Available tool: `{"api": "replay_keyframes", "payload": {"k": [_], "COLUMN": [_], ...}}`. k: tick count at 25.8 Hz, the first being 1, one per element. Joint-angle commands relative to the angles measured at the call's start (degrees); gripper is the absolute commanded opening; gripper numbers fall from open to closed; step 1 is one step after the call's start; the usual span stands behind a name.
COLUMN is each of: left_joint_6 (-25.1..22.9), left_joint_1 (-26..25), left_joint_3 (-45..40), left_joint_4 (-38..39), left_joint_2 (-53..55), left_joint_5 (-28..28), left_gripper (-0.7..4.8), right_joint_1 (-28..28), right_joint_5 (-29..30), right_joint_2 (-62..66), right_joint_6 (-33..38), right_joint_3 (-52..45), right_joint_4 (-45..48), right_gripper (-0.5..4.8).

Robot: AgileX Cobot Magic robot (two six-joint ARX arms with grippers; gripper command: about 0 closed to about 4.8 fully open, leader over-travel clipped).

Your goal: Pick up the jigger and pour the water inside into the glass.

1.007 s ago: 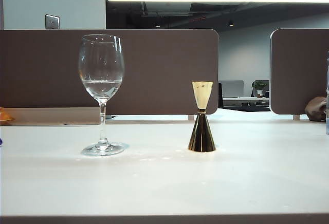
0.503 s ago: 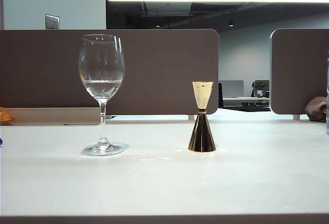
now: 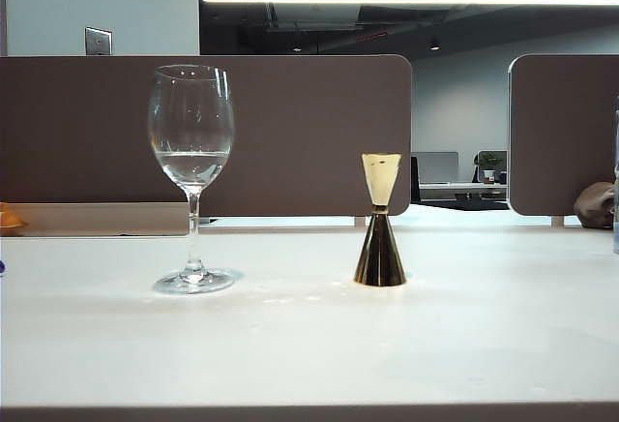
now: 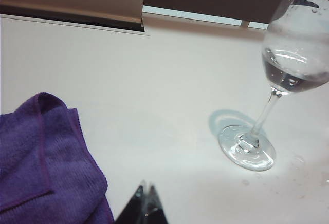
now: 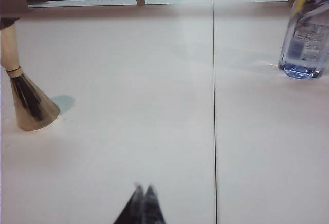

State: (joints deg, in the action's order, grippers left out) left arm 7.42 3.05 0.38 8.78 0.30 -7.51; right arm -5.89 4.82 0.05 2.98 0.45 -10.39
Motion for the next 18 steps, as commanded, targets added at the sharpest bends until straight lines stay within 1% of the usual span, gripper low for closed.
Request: {"api": "replay_keyframes", "payload": {"k": [1,18], "left_joint_6": [-0.09,-0.09], "left_joint_1": [-0.09,-0.07], "left_joint_3": [0.07,0.07], "left_joint_4": [-0.68,-0.68], "left_joint_2": [0.02,0.02], "left_joint_5": [-0.22,-0.22], "left_gripper": [-0.05,-0.05], "right_joint_1": [0.04,-0.09], "right_joint_5": [-0.07,-0.20], "right_joint_2": [0.07,0.07], "right_joint_6": [0.02,0.02], "right_joint_3": [-0.42,-0.42], "right_joint_4": [0.52,0.55], "right_gripper": [-0.05,-0.05]}}
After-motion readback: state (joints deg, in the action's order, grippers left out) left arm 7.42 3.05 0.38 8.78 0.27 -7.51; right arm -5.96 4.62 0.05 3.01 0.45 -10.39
